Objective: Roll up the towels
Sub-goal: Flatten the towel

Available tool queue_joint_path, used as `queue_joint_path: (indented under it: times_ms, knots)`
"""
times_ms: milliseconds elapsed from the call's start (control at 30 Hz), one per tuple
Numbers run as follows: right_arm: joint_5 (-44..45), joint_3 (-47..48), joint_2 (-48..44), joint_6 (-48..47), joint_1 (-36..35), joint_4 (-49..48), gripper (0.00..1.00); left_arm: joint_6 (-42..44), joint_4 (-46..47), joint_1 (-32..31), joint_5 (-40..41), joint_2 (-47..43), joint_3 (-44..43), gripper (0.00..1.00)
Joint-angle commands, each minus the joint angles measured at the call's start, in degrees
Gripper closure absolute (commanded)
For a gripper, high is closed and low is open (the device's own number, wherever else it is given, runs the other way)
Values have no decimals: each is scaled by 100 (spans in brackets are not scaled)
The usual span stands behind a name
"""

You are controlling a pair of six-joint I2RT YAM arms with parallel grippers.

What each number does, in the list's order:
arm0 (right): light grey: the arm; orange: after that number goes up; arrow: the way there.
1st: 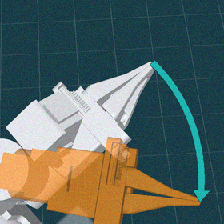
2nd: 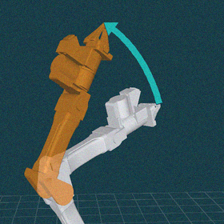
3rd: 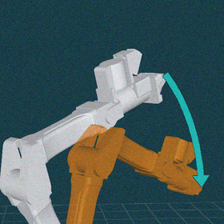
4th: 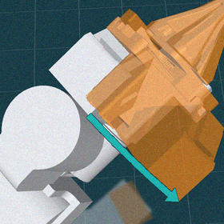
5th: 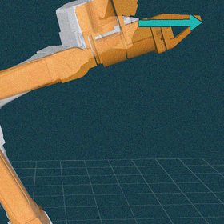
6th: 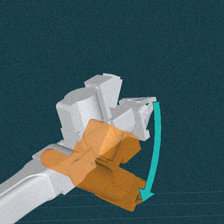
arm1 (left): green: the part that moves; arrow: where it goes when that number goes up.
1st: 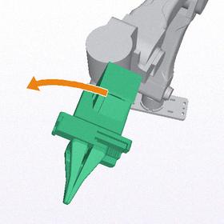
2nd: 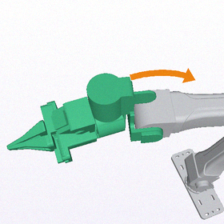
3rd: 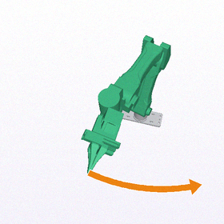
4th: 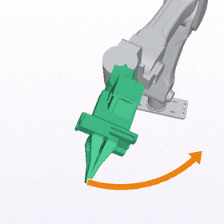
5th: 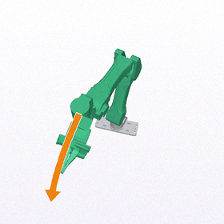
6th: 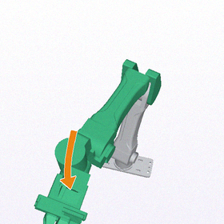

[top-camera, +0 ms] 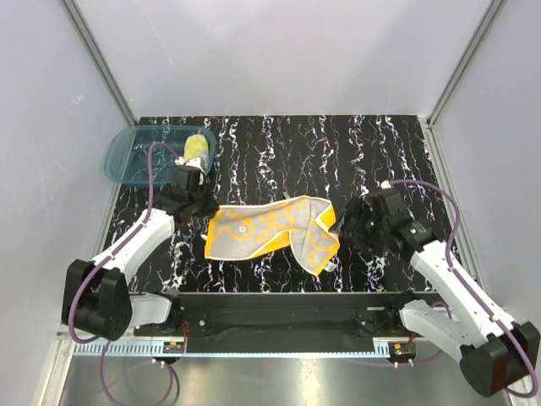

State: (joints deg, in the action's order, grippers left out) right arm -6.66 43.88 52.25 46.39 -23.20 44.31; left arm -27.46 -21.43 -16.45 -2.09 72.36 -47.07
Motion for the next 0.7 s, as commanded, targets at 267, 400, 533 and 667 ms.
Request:
queue_joint_path:
  times_ms: [267, 400, 533, 667]
  knots:
    - [1122, 1808, 3913, -560, -18, -1241, 40, 154, 279, 19, -28, 147, -250, 100]
    - [1298, 2203, 4310, -675, -62, -1294, 42, 136, 420, 19, -143, 138, -145, 100]
    - [1368, 2634, 4688, -763, -97, -1118, 39, 110, 613, 19, -257, 129, 31, 100]
    - [1404, 2968, 5066, -798, -202, -969, 37, 110, 710, 19, -345, 138, 110, 100]
